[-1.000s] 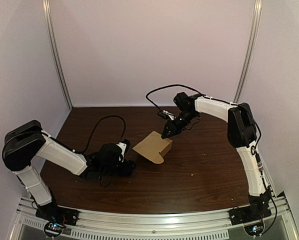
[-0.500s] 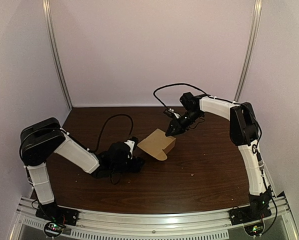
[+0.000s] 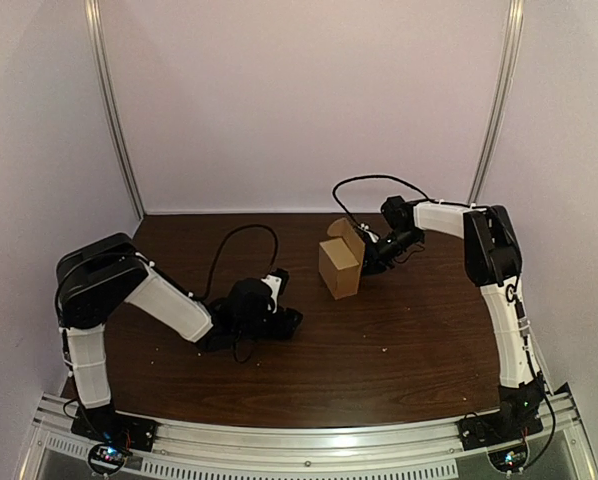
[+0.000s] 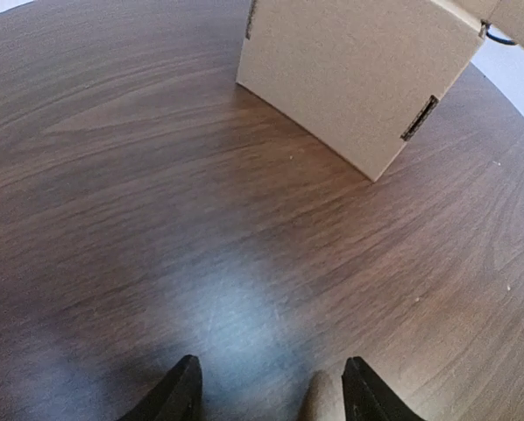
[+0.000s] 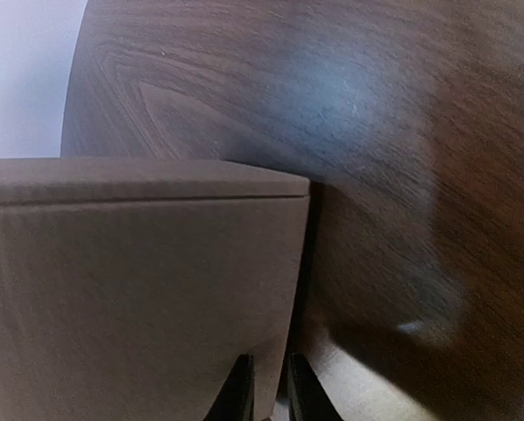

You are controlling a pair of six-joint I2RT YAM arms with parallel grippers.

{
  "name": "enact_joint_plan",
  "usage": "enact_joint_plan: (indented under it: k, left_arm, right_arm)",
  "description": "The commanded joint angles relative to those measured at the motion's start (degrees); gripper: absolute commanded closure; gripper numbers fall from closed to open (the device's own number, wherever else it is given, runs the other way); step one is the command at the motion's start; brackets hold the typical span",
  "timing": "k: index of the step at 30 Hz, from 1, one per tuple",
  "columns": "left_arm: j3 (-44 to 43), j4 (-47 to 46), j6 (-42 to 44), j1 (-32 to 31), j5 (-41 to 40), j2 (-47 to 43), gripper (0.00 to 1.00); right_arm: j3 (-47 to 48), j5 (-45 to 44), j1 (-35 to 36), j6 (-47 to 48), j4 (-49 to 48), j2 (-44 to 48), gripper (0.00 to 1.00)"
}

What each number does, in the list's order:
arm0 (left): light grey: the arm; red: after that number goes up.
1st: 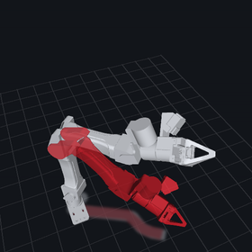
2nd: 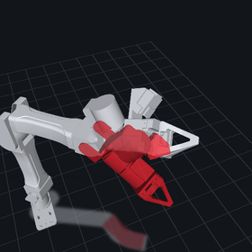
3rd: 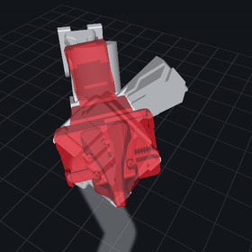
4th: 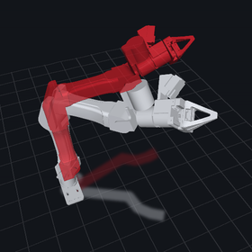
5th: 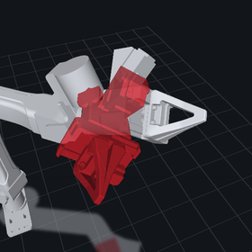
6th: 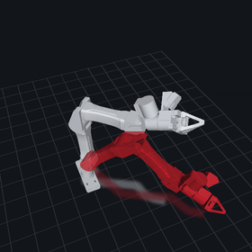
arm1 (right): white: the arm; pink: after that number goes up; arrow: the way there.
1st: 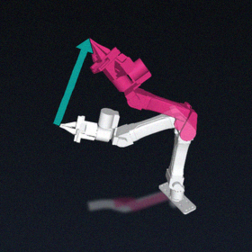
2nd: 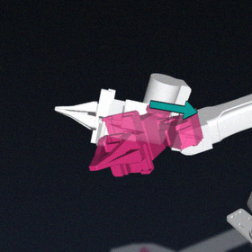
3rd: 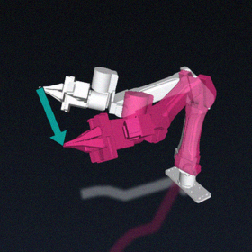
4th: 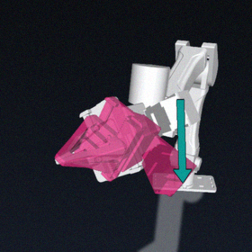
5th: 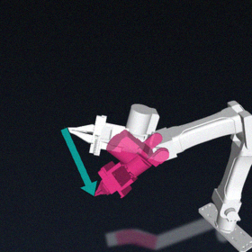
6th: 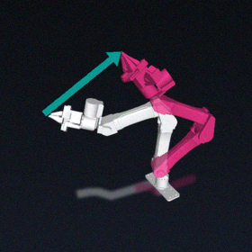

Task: Fold the paper box

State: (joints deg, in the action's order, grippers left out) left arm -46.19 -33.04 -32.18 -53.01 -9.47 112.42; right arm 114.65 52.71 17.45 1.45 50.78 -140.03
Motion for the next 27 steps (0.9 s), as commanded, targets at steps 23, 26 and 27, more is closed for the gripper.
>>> enact_joint_plan:
  k: [23, 26, 27]
  left_arm:
    - [-15.48, 8.8, 8.01, 0.26, 0.13, 5.57, 0.42]
    - [-11.83, 12.33, 8.32, 0.19, -3.15, 0.67, 0.42]
    - [-10.6, 13.24, 8.68, 0.21, -3.87, -0.66, 0.42]
  right_arm:
    - [7.48, 4.42, 3.64, -2.25, -1.82, -6.9, 0.73]
    - [8.91, 4.66, 5.52, 0.64, -1.37, -7.77, 0.73]
    - [9.41, 4.68, 6.25, 0.96, -1.34, -8.13, 0.73]
